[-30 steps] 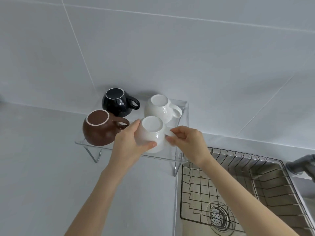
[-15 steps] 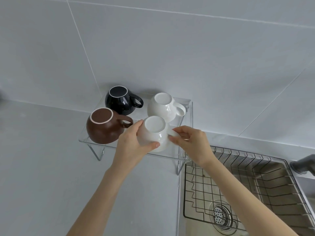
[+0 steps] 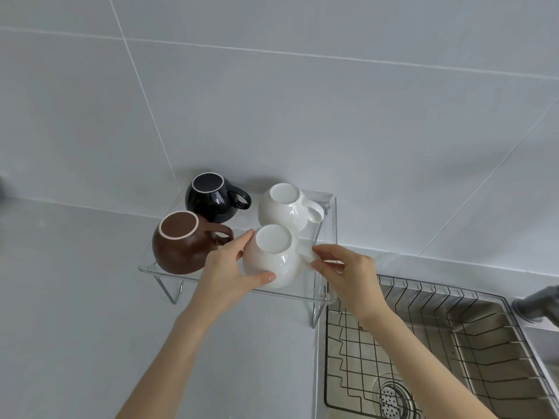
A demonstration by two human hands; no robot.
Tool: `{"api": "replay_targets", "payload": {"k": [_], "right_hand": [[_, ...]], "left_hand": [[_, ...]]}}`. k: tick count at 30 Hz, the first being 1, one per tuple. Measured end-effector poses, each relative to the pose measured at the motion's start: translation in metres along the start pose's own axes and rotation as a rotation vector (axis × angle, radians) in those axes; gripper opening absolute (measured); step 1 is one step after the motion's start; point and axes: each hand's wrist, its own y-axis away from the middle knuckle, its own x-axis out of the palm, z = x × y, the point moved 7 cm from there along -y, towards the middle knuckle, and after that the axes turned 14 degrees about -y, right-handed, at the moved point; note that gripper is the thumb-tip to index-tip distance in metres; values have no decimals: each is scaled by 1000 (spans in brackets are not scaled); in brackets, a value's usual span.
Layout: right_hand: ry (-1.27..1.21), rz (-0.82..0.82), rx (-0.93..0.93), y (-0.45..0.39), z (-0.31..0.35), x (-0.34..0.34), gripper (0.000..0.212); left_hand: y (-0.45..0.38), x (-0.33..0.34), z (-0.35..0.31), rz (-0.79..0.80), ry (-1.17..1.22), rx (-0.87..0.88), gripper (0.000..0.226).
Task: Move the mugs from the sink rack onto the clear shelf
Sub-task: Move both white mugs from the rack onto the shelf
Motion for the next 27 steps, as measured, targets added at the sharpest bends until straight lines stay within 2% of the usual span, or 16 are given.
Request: {"api": "replay_targets", "payload": {"k": [20, 23, 25, 27], "right_hand": [[48, 0, 19, 0, 4, -5, 19], [53, 10, 17, -3, 24, 4, 26], [56, 36, -62, -8, 50, 19, 30], [69, 108, -152, -16, 77, 43, 29]], "left_hand": [[1, 5, -2, 20, 50, 17, 84], [1, 0, -5, 24, 2, 59, 86], [2, -21, -11, -71, 4, 82, 81], [5, -53, -14, -268, -9, 95, 68]]}}
